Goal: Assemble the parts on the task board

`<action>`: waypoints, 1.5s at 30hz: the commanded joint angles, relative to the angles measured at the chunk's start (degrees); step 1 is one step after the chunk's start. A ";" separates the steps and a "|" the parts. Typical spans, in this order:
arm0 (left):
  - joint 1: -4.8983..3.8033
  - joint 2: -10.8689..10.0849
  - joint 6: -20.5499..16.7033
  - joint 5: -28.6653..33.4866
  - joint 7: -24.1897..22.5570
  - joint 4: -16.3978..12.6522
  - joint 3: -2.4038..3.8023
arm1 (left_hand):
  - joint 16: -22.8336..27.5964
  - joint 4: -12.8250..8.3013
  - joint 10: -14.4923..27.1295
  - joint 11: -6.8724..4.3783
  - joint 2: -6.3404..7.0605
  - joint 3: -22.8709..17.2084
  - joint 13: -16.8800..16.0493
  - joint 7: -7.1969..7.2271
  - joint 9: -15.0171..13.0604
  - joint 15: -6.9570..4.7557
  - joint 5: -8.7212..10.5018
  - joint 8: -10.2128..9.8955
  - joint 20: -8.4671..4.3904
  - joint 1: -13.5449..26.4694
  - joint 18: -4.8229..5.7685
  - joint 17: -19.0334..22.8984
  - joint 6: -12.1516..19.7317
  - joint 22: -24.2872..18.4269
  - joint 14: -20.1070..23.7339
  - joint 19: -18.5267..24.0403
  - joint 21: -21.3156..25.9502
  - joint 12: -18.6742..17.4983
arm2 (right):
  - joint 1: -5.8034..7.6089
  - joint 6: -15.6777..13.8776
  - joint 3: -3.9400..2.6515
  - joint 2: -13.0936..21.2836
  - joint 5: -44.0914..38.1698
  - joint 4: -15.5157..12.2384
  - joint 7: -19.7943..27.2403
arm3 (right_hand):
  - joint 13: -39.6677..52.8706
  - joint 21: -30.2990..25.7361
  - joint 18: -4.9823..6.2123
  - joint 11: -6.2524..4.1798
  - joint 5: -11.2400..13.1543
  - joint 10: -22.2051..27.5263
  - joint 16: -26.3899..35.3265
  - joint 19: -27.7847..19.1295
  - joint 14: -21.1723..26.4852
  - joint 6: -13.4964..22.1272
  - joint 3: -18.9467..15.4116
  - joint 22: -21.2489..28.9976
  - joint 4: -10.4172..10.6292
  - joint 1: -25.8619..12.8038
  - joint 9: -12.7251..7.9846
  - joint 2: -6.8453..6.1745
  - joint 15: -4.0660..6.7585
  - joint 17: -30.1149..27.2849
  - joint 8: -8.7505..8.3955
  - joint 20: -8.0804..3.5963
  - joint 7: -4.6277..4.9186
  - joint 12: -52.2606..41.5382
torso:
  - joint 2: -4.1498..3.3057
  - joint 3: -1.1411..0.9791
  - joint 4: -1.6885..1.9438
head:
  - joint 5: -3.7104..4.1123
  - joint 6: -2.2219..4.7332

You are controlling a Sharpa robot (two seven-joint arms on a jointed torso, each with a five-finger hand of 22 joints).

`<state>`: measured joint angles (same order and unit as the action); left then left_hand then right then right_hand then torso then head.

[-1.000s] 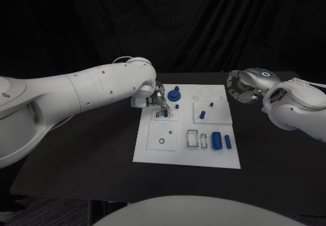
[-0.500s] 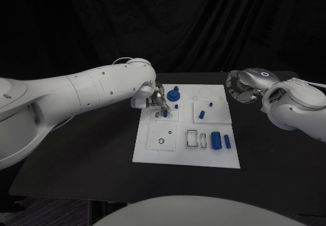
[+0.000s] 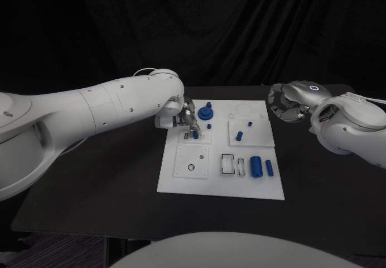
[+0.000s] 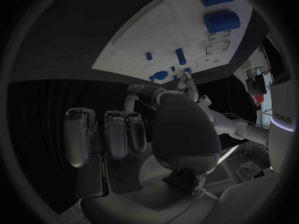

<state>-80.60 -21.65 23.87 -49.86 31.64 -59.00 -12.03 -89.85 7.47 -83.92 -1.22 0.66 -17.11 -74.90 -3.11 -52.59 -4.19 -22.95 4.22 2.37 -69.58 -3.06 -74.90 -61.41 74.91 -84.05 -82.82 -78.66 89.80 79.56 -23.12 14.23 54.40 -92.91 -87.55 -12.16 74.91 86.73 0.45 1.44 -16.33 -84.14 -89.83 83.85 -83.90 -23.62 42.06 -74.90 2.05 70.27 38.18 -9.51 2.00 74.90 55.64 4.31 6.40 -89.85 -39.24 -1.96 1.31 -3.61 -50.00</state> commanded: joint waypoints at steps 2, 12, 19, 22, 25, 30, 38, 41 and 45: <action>0.27 -0.19 -0.18 0.26 -1.47 -0.33 -0.10 | -0.15 -1.12 -6.08 -0.16 0.41 -1.88 -15.10 0.44 -0.50 -0.03 -1.33 0.35 -0.17 -0.40 -0.28 -15.10 0.02 6.57 -5.95 0.23 0.46 0.20 | -0.13 0.21 -0.04 0.05 -0.38 0.00 -0.90 | 15.09 -0.29 0.61 -0.25 -0.01 -5.86 -0.17 3.74 -6.10 -0.32 0.36 -13.70 -0.03 -0.02 -0.09 -0.51 0.33 15.10 -0.29 -0.26 0.04 -0.15 | 0.02 0.05 0.12 | 0.05 0.00; 0.28 -0.90 -1.84 0.26 -2.62 -1.17 -0.11 | -0.15 -4.59 -6.08 -0.35 1.83 -6.72 -15.10 0.60 -2.99 -0.21 -1.78 1.70 -0.32 0.39 -0.28 -15.10 0.03 6.79 -5.95 0.13 0.64 0.20 | -0.13 0.36 -0.04 0.26 -0.38 -0.10 -1.18 | 15.09 -0.35 0.63 -0.22 0.00 -5.86 -0.17 3.70 -6.10 -0.44 0.55 -13.68 0.06 -0.22 -0.11 -0.44 0.32 15.10 -0.30 -0.26 0.07 -0.15 | 0.03 0.06 0.21 | 0.08 0.00; 0.28 -1.73 -3.99 0.26 -3.52 -2.49 -0.11 | -0.15 -7.00 -6.08 -0.25 2.52 -10.63 -15.10 0.43 -5.01 -0.14 -1.79 2.58 -0.29 1.53 -0.32 -15.10 0.52 6.85 -5.95 0.20 0.96 0.20 | -0.13 0.56 -0.04 0.38 -0.38 -0.17 -1.45 | 15.09 -0.42 0.65 -0.21 0.01 -5.86 -0.17 3.65 -6.10 -0.49 0.62 -13.65 0.12 -0.33 -0.12 -0.41 0.31 15.10 -0.30 -0.25 0.08 -0.15 | 0.01 0.07 0.16 | 0.02 0.00; 0.28 -2.27 -5.48 0.26 -3.83 -3.34 -0.11 | -0.15 -7.60 -6.08 -0.20 2.77 -11.63 -15.10 0.37 -5.65 -0.11 -1.75 2.87 -0.26 2.16 -0.38 -15.10 0.67 6.75 -5.95 0.35 1.25 0.20 | -0.13 0.64 -0.04 0.43 -0.38 -0.20 -1.55 | 15.09 -0.48 0.66 -0.20 0.01 -5.86 -0.17 3.62 -6.10 -0.53 0.69 -13.63 0.14 -0.37 -0.13 -0.36 0.31 15.10 -0.30 -0.25 0.08 -0.15 | 0.03 0.05 0.16 | 0.06 0.00; 0.28 -3.03 -7.62 0.26 -3.93 -4.42 -0.11 | -0.15 -7.79 -6.08 -0.18 2.83 -12.04 -15.10 0.37 -5.95 -0.09 -1.69 3.01 -0.24 2.51 -0.44 -15.10 0.72 6.62 -5.95 0.51 1.52 0.20 | -0.13 0.74 -0.04 0.52 -0.38 -0.23 -1.70 | 15.09 -0.48 0.66 -0.20 0.01 -5.86 -0.17 3.62 -6.10 -0.53 0.69 -13.63 0.14 -0.37 -0.13 -0.36 0.31 15.10 -0.30 -0.25 0.08 -0.15 | 0.01 0.03 0.12 | -0.01 0.00; 0.28 -5.01 -13.07 0.26 -1.74 -7.65 -0.11 | -0.15 -8.44 -6.08 -0.18 3.17 -13.26 -15.10 0.40 -6.93 -0.04 -2.87 3.63 -0.19 3.67 -0.48 -15.10 0.72 6.62 -5.95 0.70 1.80 0.20 | -0.13 0.88 -0.04 0.68 -0.38 -0.32 -1.93 | 15.09 -0.48 0.66 -0.20 0.01 -5.86 -0.17 3.62 -6.10 -0.53 0.69 -13.63 0.14 -0.37 -0.13 -0.36 0.31 15.10 -0.30 -0.25 0.08 -0.15 | 0.04 0.05 0.17 | 0.19 0.00; 0.28 -9.18 -21.63 0.26 -0.12 -14.03 -0.11 | -0.15 -9.24 -6.08 -0.27 3.33 -15.07 -15.10 0.46 -7.89 -0.10 -2.32 4.26 -0.21 4.74 -0.43 -15.10 0.78 6.88 -5.95 0.59 1.69 0.20 | -0.13 1.03 -0.04 0.95 -0.38 -0.31 -2.16 | 15.09 -0.57 0.69 -0.20 0.01 -5.86 -0.17 3.55 -6.10 -0.56 0.76 -13.59 0.14 -0.39 -0.13 -0.34 0.30 15.10 -0.30 -0.25 0.08 -0.15 | 0.03 0.04 0.16 | -0.04 0.00; 0.28 -10.95 -25.52 0.26 -1.10 -16.14 -0.11 | -0.15 -9.34 -6.08 -0.24 3.33 -15.30 -15.10 0.42 -7.97 -0.10 -2.24 4.24 -0.22 4.80 -0.46 -15.10 0.97 6.85 -5.95 0.64 1.79 0.20 | -0.14 1.07 -0.04 0.97 -0.38 -0.34 -2.12 | 15.09 -0.65 0.71 -0.21 0.02 -5.86 -0.17 3.50 -6.10 -0.57 0.80 -13.56 0.12 -0.41 -0.14 -0.36 0.30 15.10 -0.31 -0.25 0.08 -0.15 | 0.04 0.05 0.14 | -0.65 0.00; 0.33 -13.56 -32.48 -1.85 -3.59 -19.34 -0.12 | -0.15 -9.31 -6.08 -0.19 3.20 -15.55 -15.10 0.34 -8.03 -0.08 -2.07 4.20 -0.21 4.92 -0.46 -15.10 1.20 6.85 -5.95 0.66 1.84 0.20 | -0.17 1.18 -0.03 1.19 -0.31 -0.33 -2.07 | 15.09 -0.70 0.73 -0.21 0.02 -5.86 -0.17 3.47 -6.10 -0.57 0.80 -13.54 0.10 -0.41 -0.14 -0.37 0.30 15.10 -0.31 -0.25 0.08 -0.15 | 0.00 0.09 0.11 | -0.68 0.00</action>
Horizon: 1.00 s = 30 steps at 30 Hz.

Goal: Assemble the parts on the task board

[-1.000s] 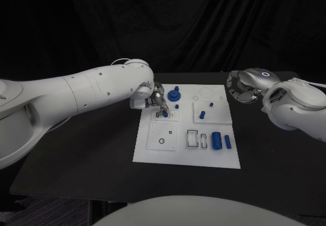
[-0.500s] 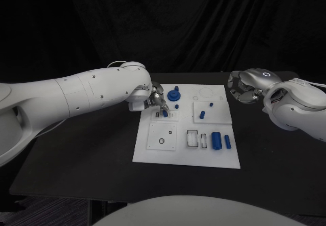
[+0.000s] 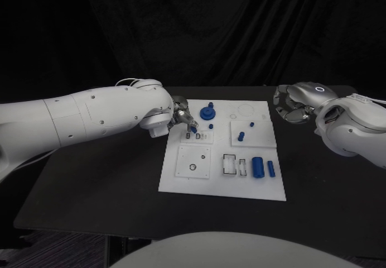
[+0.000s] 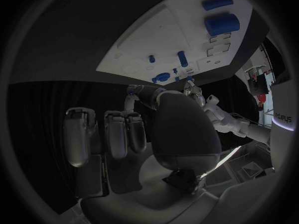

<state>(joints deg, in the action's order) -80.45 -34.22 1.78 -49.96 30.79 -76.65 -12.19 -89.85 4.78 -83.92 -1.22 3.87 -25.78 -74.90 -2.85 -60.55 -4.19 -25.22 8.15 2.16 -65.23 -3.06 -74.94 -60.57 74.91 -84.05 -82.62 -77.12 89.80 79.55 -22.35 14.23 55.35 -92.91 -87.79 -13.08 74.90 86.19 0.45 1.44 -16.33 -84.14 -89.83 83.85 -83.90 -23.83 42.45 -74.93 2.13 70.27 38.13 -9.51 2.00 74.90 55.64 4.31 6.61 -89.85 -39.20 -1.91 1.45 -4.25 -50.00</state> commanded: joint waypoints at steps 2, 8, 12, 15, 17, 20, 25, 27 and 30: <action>0.34 -1.93 -13.29 -3.33 -3.69 -2.91 0.04 | -0.15 -6.32 -6.08 -0.13 -0.16 -6.99 -15.10 0.04 -0.21 -0.02 0.82 0.32 0.03 0.97 -0.47 -15.06 0.48 6.86 -5.95 0.49 0.37 0.20 | -0.22 0.38 -0.03 0.36 0.09 -0.02 -0.98 | 15.10 -0.16 0.72 -0.20 0.02 -5.86 -0.17 3.47 -6.10 -0.36 0.41 -13.52 0.03 -0.42 -0.08 -0.38 0.30 15.10 -0.32 -0.25 -0.13 -0.15 | 0.01 0.02 0.06 | -0.13 0.00; 1.69 -4.03 -19.65 -5.93 -6.00 -5.96 0.04 | -0.15 -6.12 -6.08 -0.13 -0.52 -7.24 -15.10 0.06 -0.29 -0.01 1.09 0.39 0.04 1.03 -0.45 -15.06 0.46 6.94 -5.95 0.43 0.30 0.20 | -0.34 -0.13 -0.03 0.70 1.50 0.02 -0.05 | 15.10 -0.34 0.77 -0.22 0.02 -5.86 -0.17 3.35 -6.10 -0.30 0.70 -13.45 -0.35 -0.33 -0.10 -0.61 0.31 15.10 -0.39 -0.25 -0.14 -0.15 | 0.01 0.03 0.00 | -0.48 0.00; 2.89 -4.59 -21.55 -6.43 -6.76 -7.02 0.04 | -0.15 -5.82 -6.08 -0.11 -0.61 -7.26 -15.10 0.04 -0.37 0.00 1.73 0.42 0.06 1.24 -0.47 -15.06 0.53 6.95 -5.95 0.45 0.37 0.20 | -0.40 -0.51 -0.03 0.65 1.79 -0.01 0.33 | 15.10 -0.41 0.79 -0.22 0.02 -5.86 -0.17 3.30 -6.10 -0.31 0.79 -13.42 -0.47 -0.28 -0.10 -0.66 0.31 15.10 -0.39 -0.25 -0.13 -0.15 | 0.00 -0.02 -0.10 | -0.34 0.00; 3.71 -4.63 -22.26 -6.59 -7.10 -7.36 0.04 | -0.15 -5.55 -6.08 -0.10 -0.66 -7.21 -15.10 0.06 -0.42 0.00 2.29 0.45 0.07 1.42 -0.48 -15.06 0.57 6.94 -5.95 0.47 0.44 0.20 | -0.41 -0.91 -0.03 0.83 1.88 -0.18 0.60 | 15.10 -0.38 0.78 -0.20 0.05 -5.86 -0.17 3.33 -6.10 -0.30 0.83 -13.43 -0.57 -0.35 -0.10 -0.82 0.31 15.10 -0.40 -0.25 -0.11 -0.15 | 0.10 -0.02 0.15 | 0.17 0.00; 4.12 -4.56 -22.59 -6.64 -7.26 -7.43 0.04 | -0.15 -5.43 -6.08 -0.11 -0.71 -7.20 -15.10 0.07 -0.44 0.01 2.50 0.45 0.07 1.49 -0.49 -15.06 0.58 6.94 -5.95 0.48 0.47 0.20 | -0.42 -1.12 -0.03 0.93 1.91 -0.23 0.72 | 15.10 -0.38 0.78 -0.20 0.06 -5.86 -0.17 3.33 -6.10 -0.28 0.82 -13.43 -0.57 -0.38 -0.10 -0.86 0.30 15.10 -0.41 -0.25 -0.11 -0.15 | 0.21 -0.04 0.30 | 0.34 0.00; 4.69 -4.33 -22.70 -6.69 -7.36 -7.38 0.04 | -0.15 -5.39 -6.08 -0.11 -0.73 -7.20 -15.10 0.07 -0.44 0.01 2.54 0.46 0.07 1.50 -0.49 -15.06 0.57 6.93 -5.95 0.49 0.49 0.20 | -0.43 -1.40 -0.03 1.01 1.94 -0.20 0.84 | 15.10 -0.37 0.78 -0.19 0.08 -5.86 -0.17 3.34 -6.10 -0.26 0.81 -13.44 -0.56 -0.46 -0.11 -0.93 0.30 15.10 -0.42 -0.25 -0.10 -0.15 | 0.32 -0.10 0.46 | 0.49 0.00; 5.18 -4.00 -22.09 -6.72 -7.20 -7.22 0.04 | -0.15 -5.39 -6.08 -0.11 -0.73 -7.20 -15.10 0.07 -0.44 0.01 2.54 0.46 0.07 1.50 -0.49 -15.06 0.57 6.93 -5.95 0.49 0.49 0.20 | -0.43 -1.65 -0.03 0.97 1.96 -0.20 0.94 | 15.10 -0.37 0.78 -0.18 0.09 -5.86 -0.17 3.34 -6.10 -0.22 0.80 -13.44 -0.55 -0.55 -0.11 -1.00 0.29 15.10 -0.45 -0.24 -0.08 -0.15 | 0.53 -0.10 0.59 | 0.63 0.00; 5.35 -3.89 -21.72 -6.73 -7.09 -7.16 0.04 | -0.15 -5.34 -6.08 -0.12 -0.76 -7.20 -15.10 0.08 -0.45 0.00 2.59 0.48 0.07 1.53 -0.50 -15.06 0.56 6.91 -5.95 0.51 0.54 0.20 | -0.43 -1.67 -0.03 0.94 1.96 -0.20 0.96 | 15.10 -0.40 0.79 -0.17 0.09 -5.86 -0.17 3.31 -6.10 -0.20 0.81 -13.43 -0.55 -0.58 -0.11 -1.03 0.29 15.10 -0.46 -0.24 -0.08 -0.15 | 0.49 -0.10 0.41 | 0.46 0.00; 5.62 -3.74 -21.08 -6.73 -6.93 -7.07 0.04 | -0.15 -5.29 -6.08 -0.12 -0.80 -7.19 -15.10 0.08 -0.45 0.00 2.63 0.49 0.07 1.56 -0.50 -15.06 0.54 6.92 -5.95 0.51 0.54 0.20 | -0.43 -1.65 -0.03 0.87 1.97 -0.17 0.96 | 15.10 -0.38 0.78 -0.17 0.09 -5.86 -0.17 3.33 -6.10 -0.19 0.82 -13.43 -0.56 -0.58 -0.11 -1.03 0.29 15.10 -0.46 -0.24 -0.08 -0.15 | 0.49 -0.08 0.52 | 0.53 0.00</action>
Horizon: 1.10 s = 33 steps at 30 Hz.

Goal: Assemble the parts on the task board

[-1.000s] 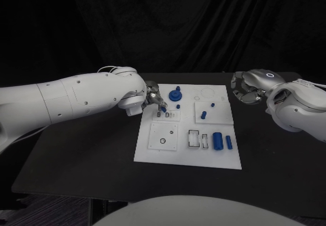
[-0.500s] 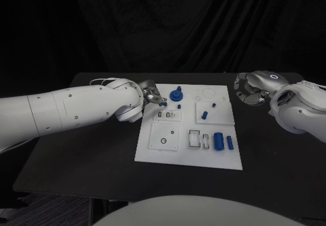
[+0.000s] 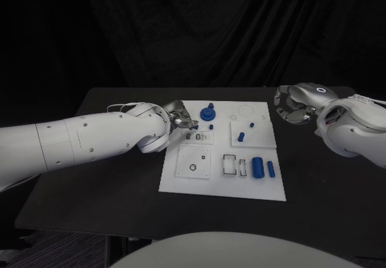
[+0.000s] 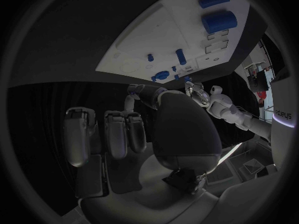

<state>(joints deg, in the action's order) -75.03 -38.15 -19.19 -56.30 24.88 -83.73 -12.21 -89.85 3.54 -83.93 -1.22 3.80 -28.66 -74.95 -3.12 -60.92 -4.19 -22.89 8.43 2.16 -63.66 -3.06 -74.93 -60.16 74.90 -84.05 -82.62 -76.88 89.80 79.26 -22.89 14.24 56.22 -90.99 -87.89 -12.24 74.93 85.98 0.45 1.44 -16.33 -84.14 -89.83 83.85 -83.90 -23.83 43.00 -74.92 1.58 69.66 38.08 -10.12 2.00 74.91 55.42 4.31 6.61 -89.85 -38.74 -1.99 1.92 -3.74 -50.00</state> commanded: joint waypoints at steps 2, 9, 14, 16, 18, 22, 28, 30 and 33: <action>0.39 0.28 0.25 -0.40 -0.94 0.05 0.05 | -0.15 -4.01 -6.07 -0.12 -0.74 -4.31 -15.05 0.35 -0.08 0.00 0.32 0.21 0.07 0.00 -0.50 -15.07 0.12 6.94 -5.95 0.49 0.27 0.20 | -0.14 -1.08 -0.04 -0.06 0.04 -0.02 0.12 | 15.07 -0.18 0.79 -0.17 0.08 -5.86 -0.17 3.32 -6.10 -0.20 0.29 -13.44 -0.02 0.03 -0.06 -0.42 0.29 15.09 -0.24 -0.24 -0.08 -0.15 | -0.01 0.00 0.07 | -0.01 0.00; 0.73 0.65 1.32 -0.40 -0.82 0.46 0.05 | -0.15 -3.94 -6.07 -0.12 -0.77 -4.30 -15.05 0.35 -0.09 0.00 0.36 0.22 0.07 0.05 -0.51 -15.07 0.11 6.92 -5.95 0.50 0.30 0.20 | -0.15 -0.76 -0.04 -0.17 0.04 0.02 0.01 | 15.07 -0.18 0.78 -0.18 0.07 -5.86 -0.17 3.32 -6.10 -0.21 0.36 -13.45 -0.07 0.06 -0.06 -0.41 0.28 15.09 -0.23 -0.24 -0.09 -0.15 | -0.05 -0.08 0.08 | -0.09 0.00; 1.02 0.91 2.76 -0.40 -0.42 0.73 0.05 | -0.15 -3.92 -6.07 -0.12 -0.77 -4.29 -15.05 0.35 -0.09 0.00 0.37 0.22 0.07 0.07 -0.54 -15.07 0.11 6.86 -5.95 0.57 0.42 0.20 | -0.15 -0.58 -0.04 -0.21 0.04 0.03 -0.08 | 15.07 -0.18 0.78 -0.18 0.07 -5.86 -0.17 3.32 -6.10 -0.21 0.36 -13.45 -0.07 0.06 -0.06 -0.41 0.28 15.09 -0.23 -0.24 -0.09 -0.15 | -0.02 -0.02 0.15 | -0.08 0.00; 1.18 0.96 3.17 -0.40 -0.30 0.80 0.05 | -0.15 -3.83 -6.07 -0.12 -0.80 -4.27 -15.05 0.35 -0.09 0.00 0.42 0.21 0.07 0.13 -0.55 -15.07 0.14 6.83 -5.95 0.60 0.47 0.20 | -0.16 -0.52 -0.04 -0.21 0.04 0.04 -0.11 | 15.07 -0.16 0.78 -0.18 0.05 -5.86 -0.17 3.34 -6.10 -0.24 0.44 -13.45 -0.12 0.09 -0.05 -0.38 0.29 15.09 -0.22 -0.24 -0.09 -0.15 | -0.02 -0.02 0.12 | -0.11 0.00; 1.42 1.02 3.60 -0.40 -0.15 0.95 0.05 | -0.15 -3.83 -6.07 -0.12 -0.80 -4.27 -15.05 0.35 -0.09 0.00 0.42 0.21 0.07 0.13 -0.55 -15.07 0.14 6.83 -5.95 0.60 0.47 0.20 | -0.16 -0.46 -0.04 -0.22 0.04 0.05 -0.14 | 15.07 -0.16 0.78 -0.18 0.05 -5.86 -0.17 3.34 -6.10 -0.24 0.44 -13.45 -0.12 0.09 -0.05 -0.38 0.29 15.09 -0.22 -0.24 -0.09 -0.15 | -0.02 -0.03 0.09 | -0.12 0.00; 1.83 1.18 3.57 -0.40 -0.15 1.24 0.05 | -0.15 -3.77 -6.07 -0.12 -0.81 -4.25 -15.05 0.35 -0.09 0.00 0.45 0.20 0.07 0.17 -0.57 -15.07 0.16 6.79 -5.95 0.64 0.56 0.20 | -0.16 -0.32 -0.04 -0.17 0.04 0.00 -0.19 | 15.07 -0.16 0.78 -0.18 0.05 -5.86 -0.17 3.34 -6.10 -0.24 0.44 -13.45 -0.12 0.09 -0.05 -0.38 0.29 15.09 -0.22 -0.24 -0.09 -0.15 | 0.01 -0.01 0.12 | 0.03 0.00; 2.05 1.47 3.86 -0.40 -0.21 1.61 0.06 | -0.15 -3.75 -6.07 -0.12 -0.82 -4.25 -15.05 0.35 -0.09 0.00 0.44 0.19 0.07 0.19 -0.59 -15.07 0.18 6.75 -5.95 0.68 0.62 0.20 | -0.16 -0.08 -0.04 -0.13 0.04 -0.03 -0.32 | 15.07 -0.17 0.78 -0.18 0.04 -5.86 -0.17 3.33 -6.10 -0.31 0.54 -13.45 -0.18 0.13 -0.04 -0.34 0.29 15.09 -0.19 -0.24 -0.10 -0.15 | 0.04 -0.08 0.09 | -0.07 0.00; 2.10 1.60 4.10 -0.40 -0.21 1.77 0.06 | -0.15 -3.75 -6.07 -0.12 -0.82 -4.25 -15.05 0.35 -0.09 0.00 0.44 0.19 0.07 0.19 -0.59 -15.07 0.18 6.75 -5.95 0.68 0.62 0.20 | -0.16 -0.03 -0.04 -0.09 0.04 -0.04 -0.35 | 15.07 -0.13 0.77 -0.18 0.05 -5.86 -0.17 3.36 -6.10 -0.32 0.54 -13.46 -0.19 0.12 -0.04 -0.34 0.29 15.09 -0.19 -0.24 -0.10 -0.15 | 0.07 -0.09 0.14 | -0.02 0.00; 2.16 1.79 4.29 -0.40 -0.25 2.05 0.06 | -0.15 -3.72 -6.07 -0.12 -0.84 -4.25 -15.05 0.35 -0.09 0.00 0.44 0.19 0.07 0.20 -0.61 -15.07 0.19 6.70 -5.95 0.73 0.72 0.20 | -0.16 0.05 -0.04 -0.09 0.04 0.00 -0.38 | 15.07 -0.15 0.78 -0.18 0.05 -5.86 -0.17 3.34 -6.10 -0.34 0.56 -13.46 -0.19 0.11 -0.04 -0.34 0.29 15.09 -0.18 -0.24 -0.09 -0.15 | 0.05 -0.06 0.15 | -0.03 0.00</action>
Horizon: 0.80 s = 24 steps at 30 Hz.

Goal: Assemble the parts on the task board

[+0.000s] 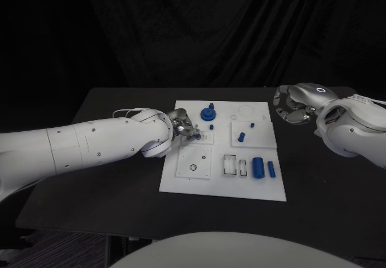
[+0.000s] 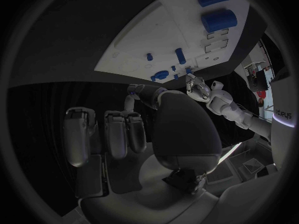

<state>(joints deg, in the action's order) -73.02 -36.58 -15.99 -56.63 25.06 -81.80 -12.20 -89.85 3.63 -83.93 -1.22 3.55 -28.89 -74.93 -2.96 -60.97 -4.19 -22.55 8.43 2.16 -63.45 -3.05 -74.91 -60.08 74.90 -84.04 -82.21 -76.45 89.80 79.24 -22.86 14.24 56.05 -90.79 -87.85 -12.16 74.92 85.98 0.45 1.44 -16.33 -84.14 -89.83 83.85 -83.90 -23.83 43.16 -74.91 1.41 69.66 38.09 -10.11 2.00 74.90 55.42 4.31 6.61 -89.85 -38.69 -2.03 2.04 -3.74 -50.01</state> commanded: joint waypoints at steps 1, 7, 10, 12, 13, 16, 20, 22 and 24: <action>0.17 0.28 1.14 -0.07 -0.46 0.22 0.05 | -0.15 -3.81 -6.07 -0.12 -0.59 -4.02 -15.07 0.20 -0.04 0.00 0.10 0.19 0.08 -0.01 -0.62 -15.09 0.10 6.70 -5.96 0.32 0.29 0.20 | -0.14 0.05 -0.04 0.07 -0.15 -0.04 -0.47 | 15.08 -0.15 0.78 -0.18 0.05 -5.86 -0.17 3.34 -6.10 -0.34 0.40 -13.47 -0.03 0.11 -0.05 -0.34 0.29 15.10 -0.18 -0.24 -0.09 -0.15 | 0.01 0.00 0.05 | -0.01 0.01; 0.28 0.59 1.47 -0.07 -0.63 0.67 0.05 | -0.15 -3.79 -6.07 -0.13 -0.60 -4.03 -15.07 0.20 -0.04 0.00 0.10 0.18 0.08 0.00 -0.63 -15.09 0.13 6.66 -5.96 0.36 0.36 0.20 | -0.15 0.22 -0.04 0.03 -0.15 -0.07 -0.51 | 15.08 -0.15 0.77 -0.17 0.05 -5.86 -0.17 3.35 -6.10 -0.38 0.43 -13.47 -0.06 0.10 -0.04 -0.34 0.29 15.10 -0.17 -0.24 -0.08 -0.15 | -0.07 -0.02 -0.06 | -0.14 0.01; 0.33 0.68 1.64 -0.07 -0.66 0.80 0.05 | -0.15 -3.79 -6.07 -0.13 -0.60 -4.03 -15.07 0.20 -0.04 0.00 0.10 0.18 0.08 0.00 -0.63 -15.09 0.13 6.66 -5.96 0.36 0.36 0.20 | -0.15 0.30 -0.04 0.07 -0.15 -0.08 -0.56 | 15.08 -0.13 0.77 -0.17 0.05 -5.86 -0.17 3.36 -6.10 -0.41 0.46 -13.48 -0.07 0.10 -0.04 -0.33 0.28 15.10 -0.15 -0.24 -0.07 -0.15 | -0.07 0.00 0.01 | -0.10 0.01; 0.36 0.73 1.74 -0.07 -0.67 0.87 0.05 | -0.15 -3.74 -6.07 -0.12 -0.64 -4.03 -15.07 0.20 -0.04 0.00 0.11 0.17 0.08 0.02 -0.65 -15.09 0.16 6.63 -5.96 0.39 0.42 0.20 | -0.15 0.35 -0.04 0.09 -0.15 -0.08 -0.61 | 15.08 -0.13 0.77 -0.17 0.05 -5.86 -0.17 3.36 -6.10 -0.41 0.46 -13.48 -0.07 0.10 -0.04 -0.33 0.28 15.10 -0.15 -0.24 -0.07 -0.15 | -0.06 0.03 0.05 | -0.07 0.01; 0.38 0.76 1.85 -0.07 -0.65 0.92 0.05 | -0.15 -3.74 -6.07 -0.12 -0.64 -4.03 -15.07 0.20 -0.04 0.00 0.11 0.17 0.08 0.02 -0.65 -15.09 0.16 6.63 -5.96 0.39 0.42 0.20 | -0.15 0.39 -0.04 0.10 -0.15 -0.08 -0.64 | 15.08 -0.13 0.77 -0.17 0.05 -5.86 -0.17 3.36 -6.10 -0.41 0.46 -13.48 -0.07 0.10 -0.04 -0.33 0.28 15.10 -0.15 -0.24 -0.07 -0.15 | -0.07 0.03 0.08 | -0.09 0.01; 0.43 0.83 2.33 -0.07 -0.55 1.03 0.05 | -0.15 -3.74 -6.07 -0.12 -0.64 -4.03 -15.07 0.20 -0.04 0.00 0.11 0.17 0.08 0.02 -0.65 -15.09 0.16 6.63 -5.96 0.39 0.42 0.20 | -0.15 0.48 -0.04 0.09 -0.15 -0.09 -0.71 | 15.08 -0.13 0.77 -0.17 0.05 -5.86 -0.17 3.36 -6.10 -0.41 0.46 -13.48 -0.07 0.10 -0.04 -0.33 0.28 15.10 -0.15 -0.24 -0.07 -0.15 | -0.10 0.02 0.02 | -0.15 0.01; 0.51 0.95 2.86 -0.07 -0.44 1.21 0.05 | -0.15 -3.65 -6.07 -0.12 -0.73 -4.05 -15.07 0.18 -0.04 0.00 0.14 0.15 0.08 0.05 -0.66 -15.09 0.22 6.60 -5.96 0.43 0.50 0.20 | -0.15 0.61 -0.04 0.08 -0.15 -0.08 -0.81 | 15.08 -0.17 0.78 -0.16 0.05 -5.86 -0.17 3.34 -6.10 -0.49 0.53 -13.46 -0.12 0.12 -0.03 -0.31 0.28 15.10 -0.13 -0.24 -0.06 -0.15 | -0.12 0.01 -0.06 | -0.25 0.01; 0.56 1.00 3.28 -0.07 -0.26 1.31 0.05 | -0.15 -3.65 -6.07 -0.12 -0.73 -4.05 -15.07 0.18 -0.04 0.00 0.14 0.15 0.08 0.05 -0.66 -15.09 0.22 6.60 -5.96 0.43 0.50 0.20 | -0.15 0.68 -0.04 0.08 -0.15 -0.07 -0.85 | 15.08 -0.19 0.79 -0.16 0.05 -5.86 -0.17 3.32 -6.10 -0.53 0.57 -13.45 -0.15 0.14 -0.03 -0.30 0.28 15.10 -0.12 -0.23 -0.07 -0.15 | -0.10 0.02 -0.05 | -0.26 0.01; 0.61 1.06 3.93 -0.07 0.00 1.40 0.05 | -0.15 -3.63 -6.07 -0.12 -0.76 -4.06 -15.07 0.18 -0.04 0.00 0.15 0.14 0.08 0.05 -0.67 -15.09 0.24 6.57 -5.96 0.46 0.55 0.20 | -0.15 0.75 -0.04 0.08 -0.15 -0.05 -0.90 | 15.08 -0.19 0.79 -0.16 0.05 -5.86 -0.17 3.32 -6.10 -0.53 0.57 -13.45 -0.15 0.14 -0.03 -0.30 0.28 15.10 -0.12 -0.23 -0.07 -0.15 | -0.11 0.03 -0.03 | -0.31 0.01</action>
<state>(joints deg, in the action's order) -72.67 -35.67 -14.07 -56.69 25.02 -80.39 -12.11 -89.85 3.62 -83.93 -1.22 3.20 -28.89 -74.92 -3.20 -60.98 -4.19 -22.26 8.42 2.16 -63.33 -3.06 -74.91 -59.88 74.95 -84.05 -82.21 -76.23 89.80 79.23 -22.51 14.24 56.07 -90.78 -87.86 -12.25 74.91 85.98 0.46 1.44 -16.33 -84.14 -89.83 83.85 -83.90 -24.03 43.32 -74.90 1.26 69.67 38.09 -10.11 2.00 74.90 55.42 4.31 6.40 -89.85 -38.79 -2.01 2.02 -3.99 -50.01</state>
